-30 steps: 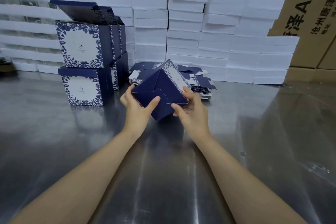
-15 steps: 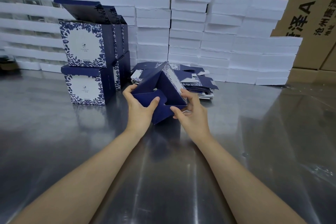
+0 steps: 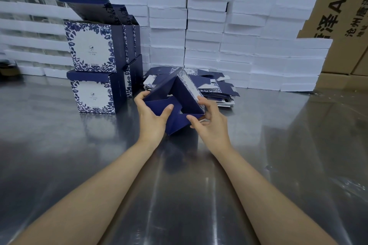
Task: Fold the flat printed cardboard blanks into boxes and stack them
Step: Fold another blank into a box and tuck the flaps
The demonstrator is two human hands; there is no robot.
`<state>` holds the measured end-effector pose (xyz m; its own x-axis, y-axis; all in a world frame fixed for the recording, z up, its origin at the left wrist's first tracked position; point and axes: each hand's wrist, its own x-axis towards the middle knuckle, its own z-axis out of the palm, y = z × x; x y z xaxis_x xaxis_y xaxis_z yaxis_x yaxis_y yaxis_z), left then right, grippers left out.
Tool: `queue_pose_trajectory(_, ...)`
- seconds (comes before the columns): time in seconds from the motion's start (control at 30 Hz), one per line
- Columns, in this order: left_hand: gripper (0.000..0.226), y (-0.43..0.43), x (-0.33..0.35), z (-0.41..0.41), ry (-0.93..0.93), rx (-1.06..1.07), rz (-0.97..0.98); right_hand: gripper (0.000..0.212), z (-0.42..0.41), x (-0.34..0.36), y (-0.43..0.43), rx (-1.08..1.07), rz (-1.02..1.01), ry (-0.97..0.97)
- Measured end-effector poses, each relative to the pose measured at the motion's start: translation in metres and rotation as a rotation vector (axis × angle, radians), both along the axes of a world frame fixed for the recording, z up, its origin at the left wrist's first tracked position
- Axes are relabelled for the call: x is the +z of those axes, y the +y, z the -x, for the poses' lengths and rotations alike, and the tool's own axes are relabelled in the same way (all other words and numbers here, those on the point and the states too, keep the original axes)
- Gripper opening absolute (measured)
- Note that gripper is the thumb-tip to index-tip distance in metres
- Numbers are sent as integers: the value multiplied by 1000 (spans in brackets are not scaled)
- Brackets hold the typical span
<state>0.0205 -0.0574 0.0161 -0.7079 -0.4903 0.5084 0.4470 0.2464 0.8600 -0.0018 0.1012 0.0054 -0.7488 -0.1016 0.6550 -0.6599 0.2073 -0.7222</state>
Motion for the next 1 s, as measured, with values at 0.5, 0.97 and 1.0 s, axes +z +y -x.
queue_pose_trajectory(0.5,61,-1,1,-2,-10,22,11,48,1,0,2,-2,-29,17)
queue_pose_trajectory(0.97,64,-5,-3,3,18,37,28,44,1,0,1,-16,-15,8)
queue_pose_trajectory(1.0,68,-6,-4,3,12,25,27,41,2,0,2,-14,-2,4)
